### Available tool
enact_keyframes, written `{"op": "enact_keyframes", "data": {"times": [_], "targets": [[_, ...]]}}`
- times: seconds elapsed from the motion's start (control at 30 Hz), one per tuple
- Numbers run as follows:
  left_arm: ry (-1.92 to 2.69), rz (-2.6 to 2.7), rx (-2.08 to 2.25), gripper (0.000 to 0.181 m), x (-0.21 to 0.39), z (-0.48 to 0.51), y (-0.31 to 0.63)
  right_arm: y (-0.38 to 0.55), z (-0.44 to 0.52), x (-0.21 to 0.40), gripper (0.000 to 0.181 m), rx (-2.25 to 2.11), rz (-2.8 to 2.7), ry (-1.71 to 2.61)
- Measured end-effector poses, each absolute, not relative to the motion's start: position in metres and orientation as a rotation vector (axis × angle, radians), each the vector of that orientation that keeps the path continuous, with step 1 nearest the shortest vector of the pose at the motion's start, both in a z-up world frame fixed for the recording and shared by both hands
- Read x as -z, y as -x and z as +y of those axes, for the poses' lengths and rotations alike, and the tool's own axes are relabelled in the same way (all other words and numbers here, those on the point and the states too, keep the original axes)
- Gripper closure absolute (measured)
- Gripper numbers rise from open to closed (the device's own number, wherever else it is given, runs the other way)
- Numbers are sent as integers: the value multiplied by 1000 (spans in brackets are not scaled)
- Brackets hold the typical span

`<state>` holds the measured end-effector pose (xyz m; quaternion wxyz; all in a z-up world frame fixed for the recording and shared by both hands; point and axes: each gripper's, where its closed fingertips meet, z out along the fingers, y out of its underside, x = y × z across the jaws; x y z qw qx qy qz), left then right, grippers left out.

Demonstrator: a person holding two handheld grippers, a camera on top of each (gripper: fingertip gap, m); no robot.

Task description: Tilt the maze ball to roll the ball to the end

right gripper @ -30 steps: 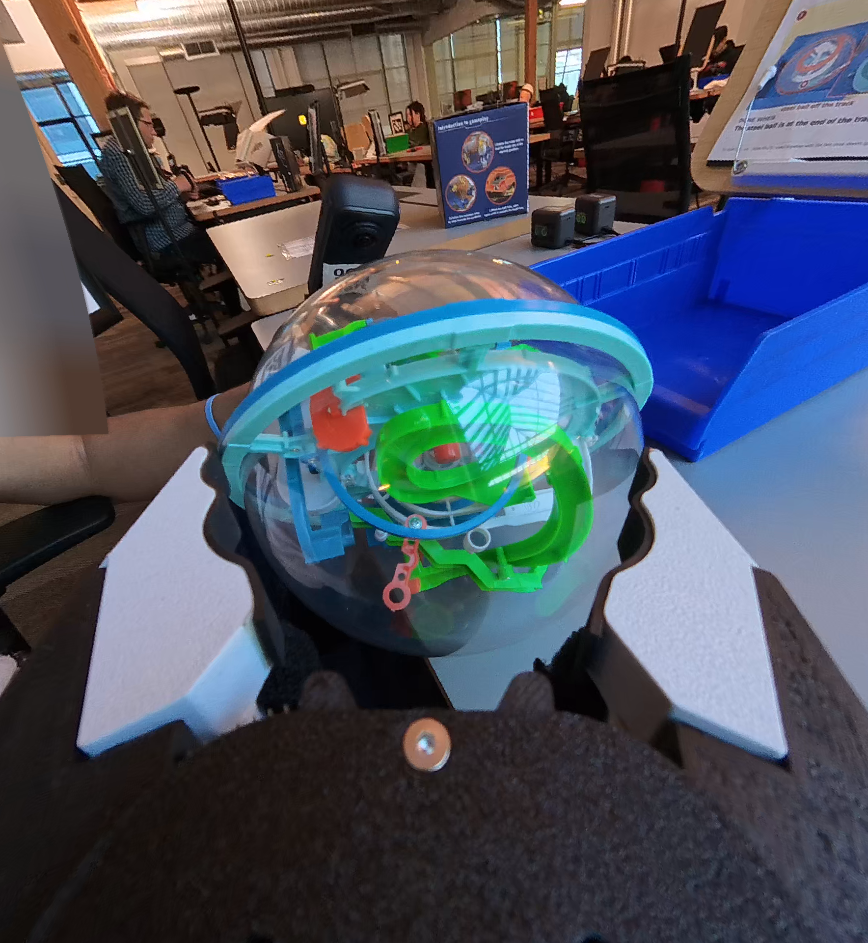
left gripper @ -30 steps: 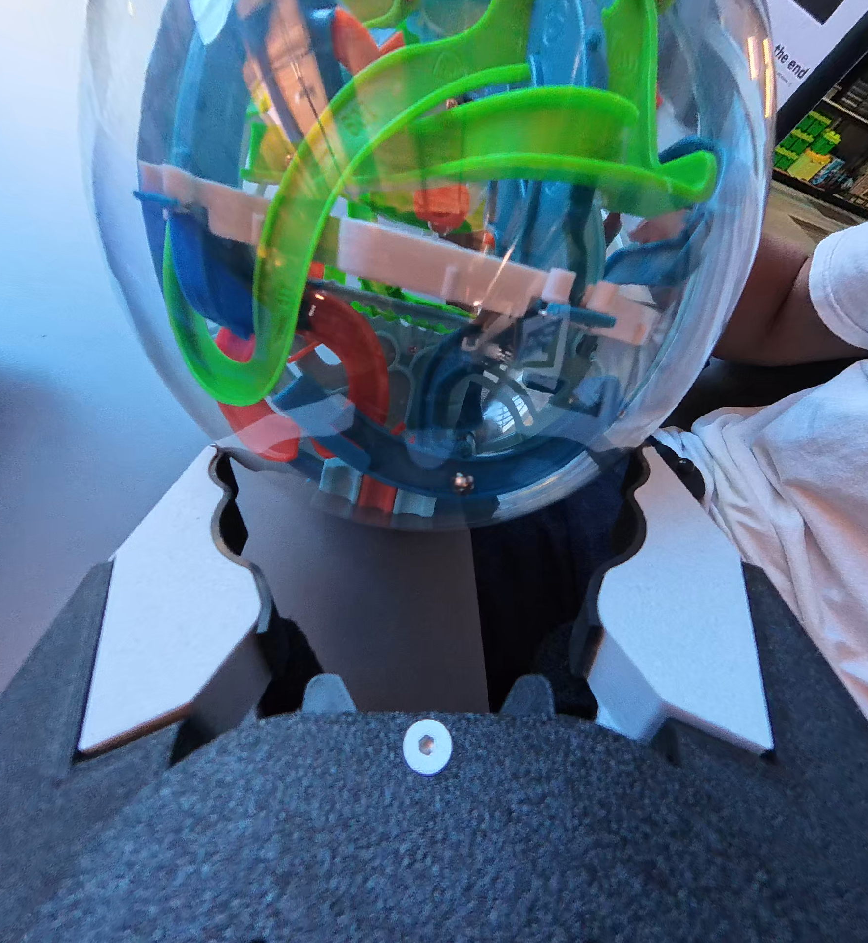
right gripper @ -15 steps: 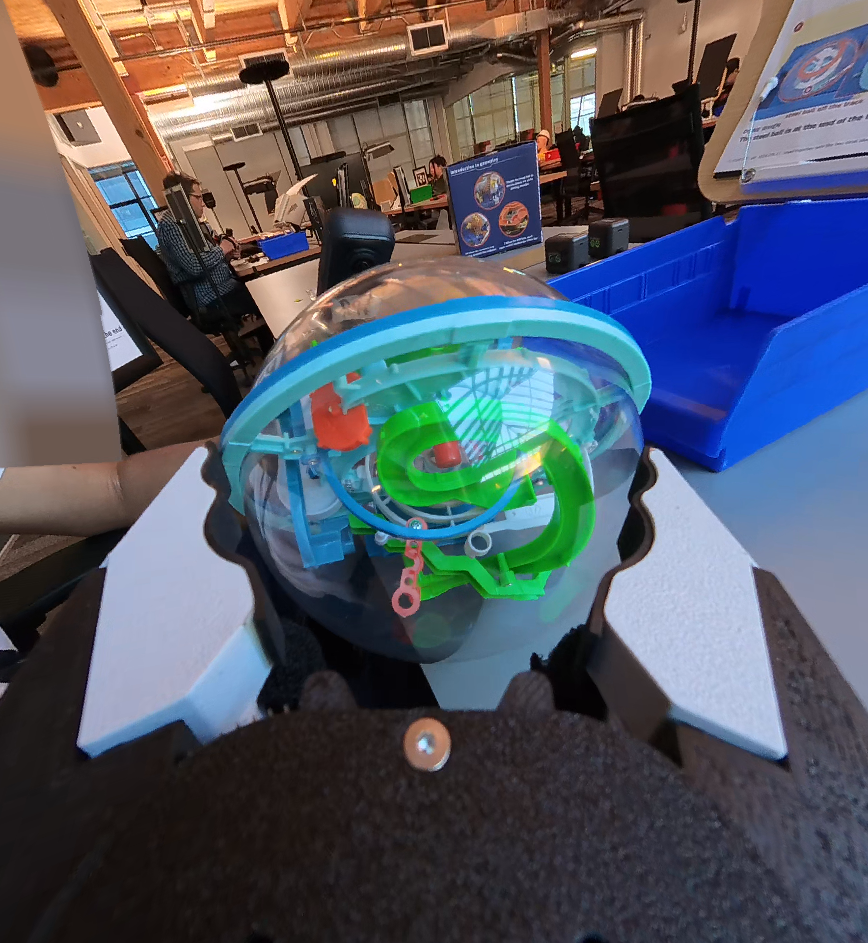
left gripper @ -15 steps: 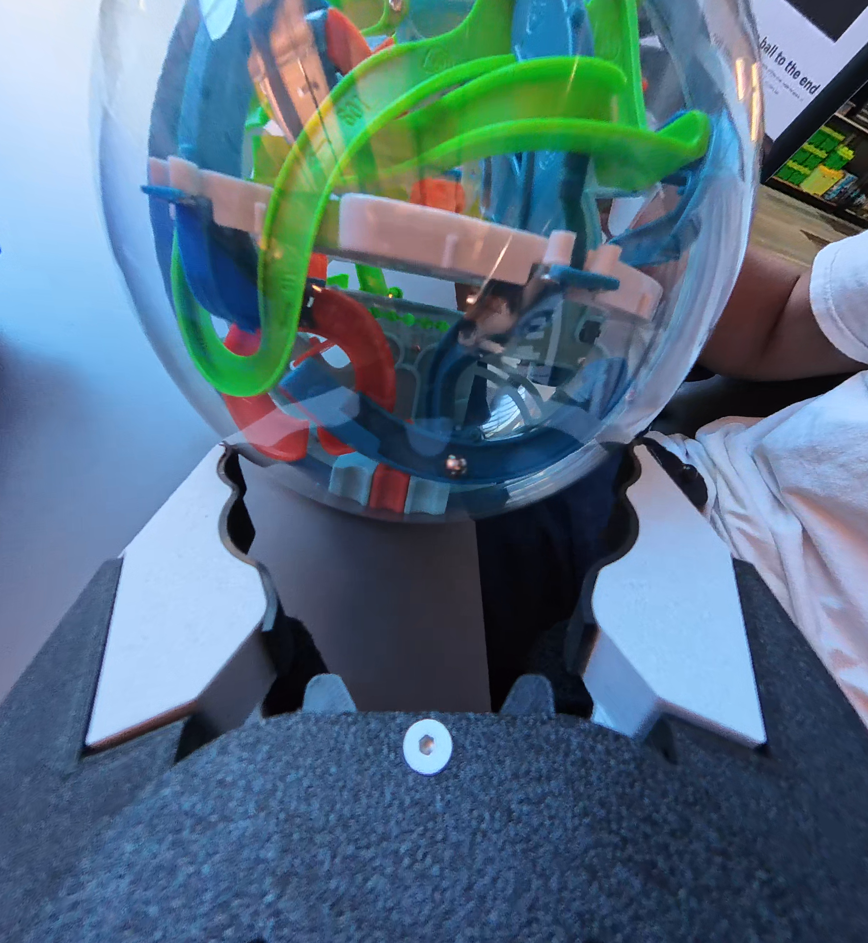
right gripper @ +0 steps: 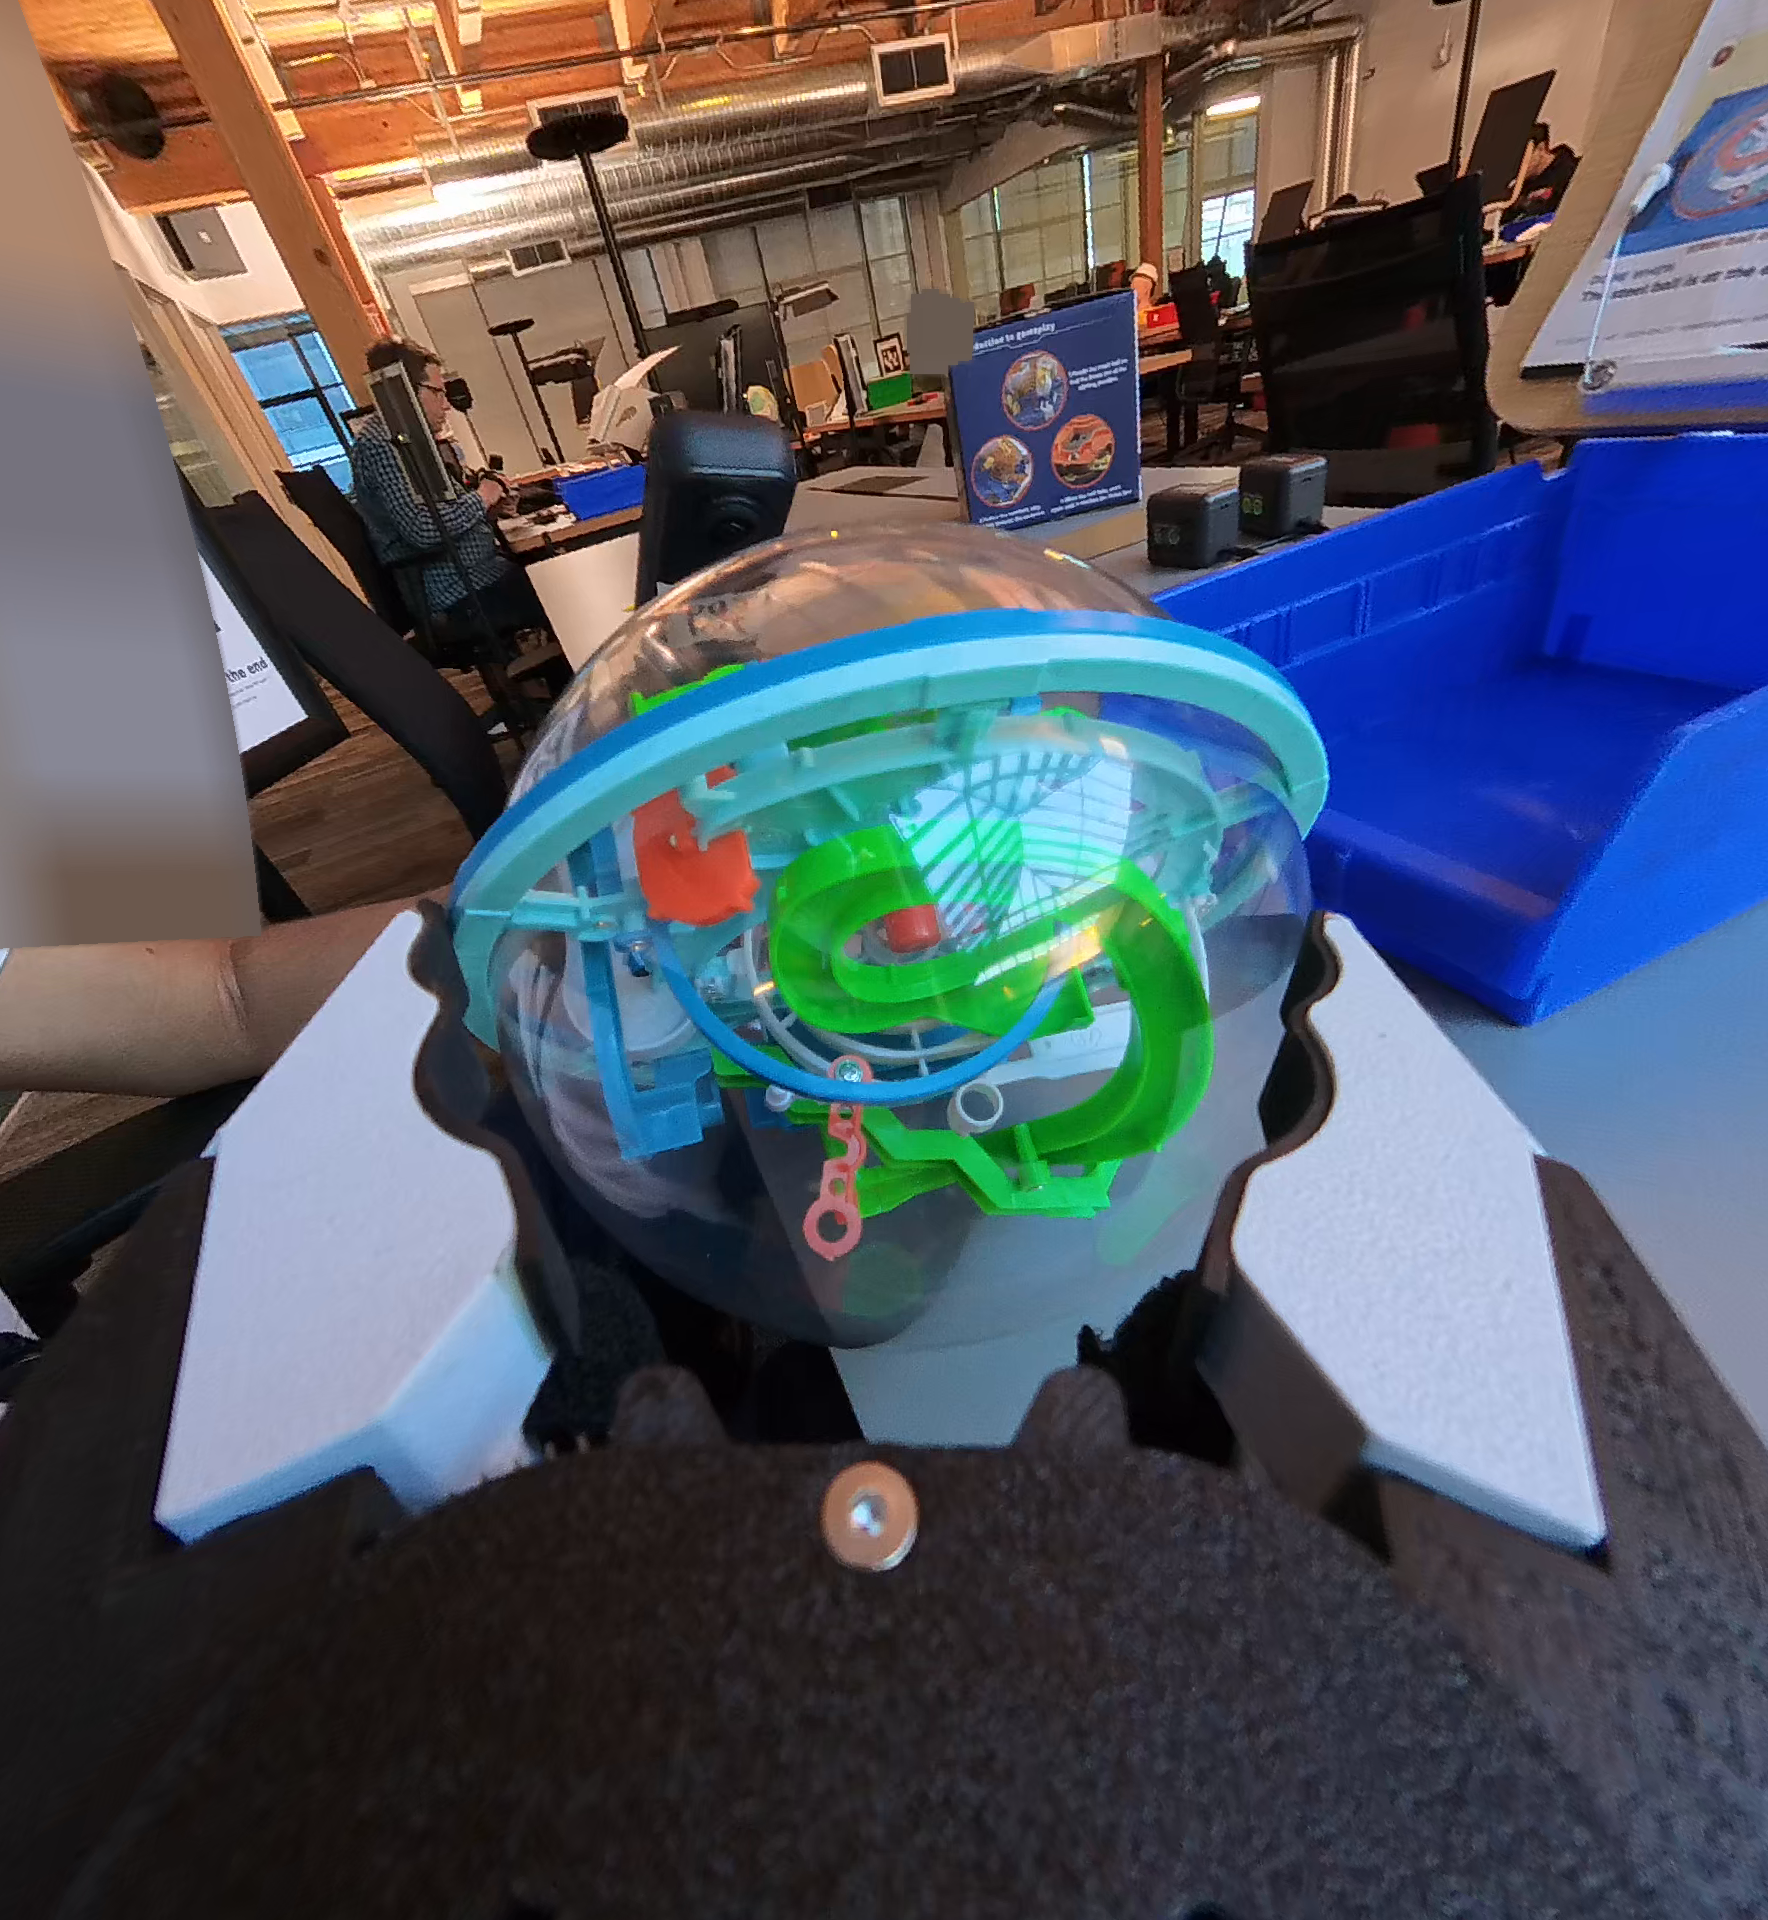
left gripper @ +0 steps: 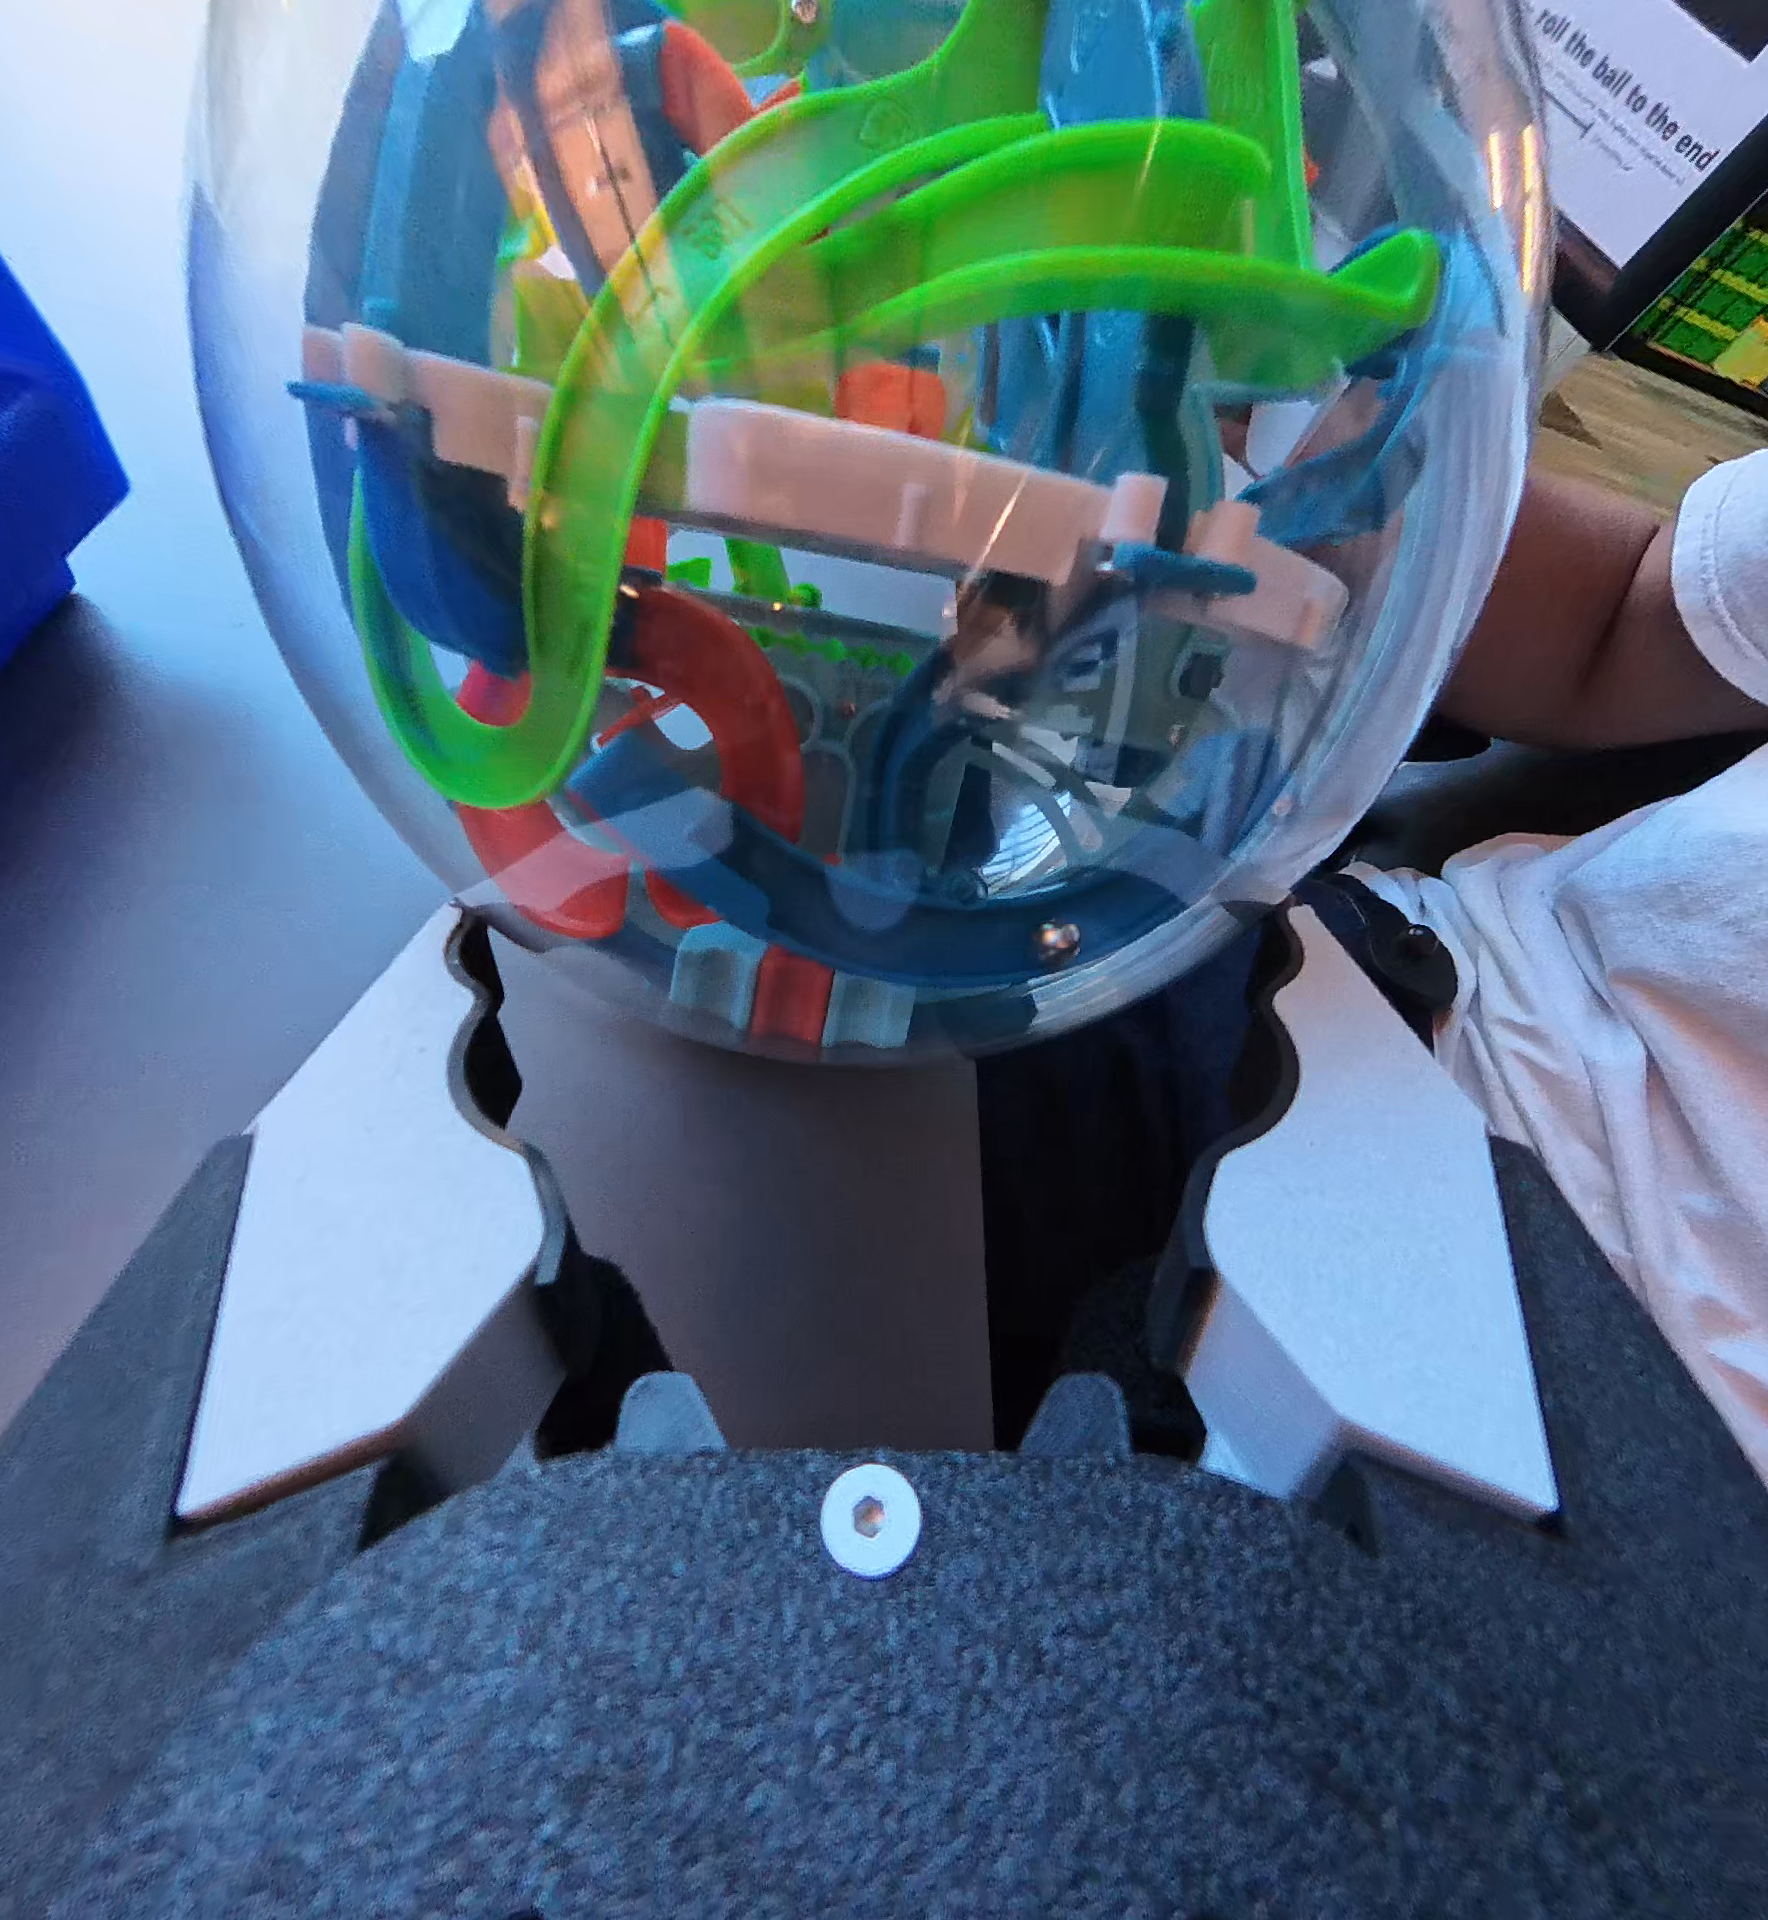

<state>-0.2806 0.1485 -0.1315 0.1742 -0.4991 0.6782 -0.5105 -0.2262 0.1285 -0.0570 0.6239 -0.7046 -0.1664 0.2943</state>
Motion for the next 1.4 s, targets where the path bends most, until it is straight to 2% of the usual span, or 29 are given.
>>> {"op": "enact_keyframes", "data": {"times": [0.03,1.4], "targets": [[1416,1923,1440,42,131,150,282,227,129,57,31,-678,-384,1614],[1395,1987,1195,43,126,167,299,241,136,74,25,-656,-446,1625]]}}
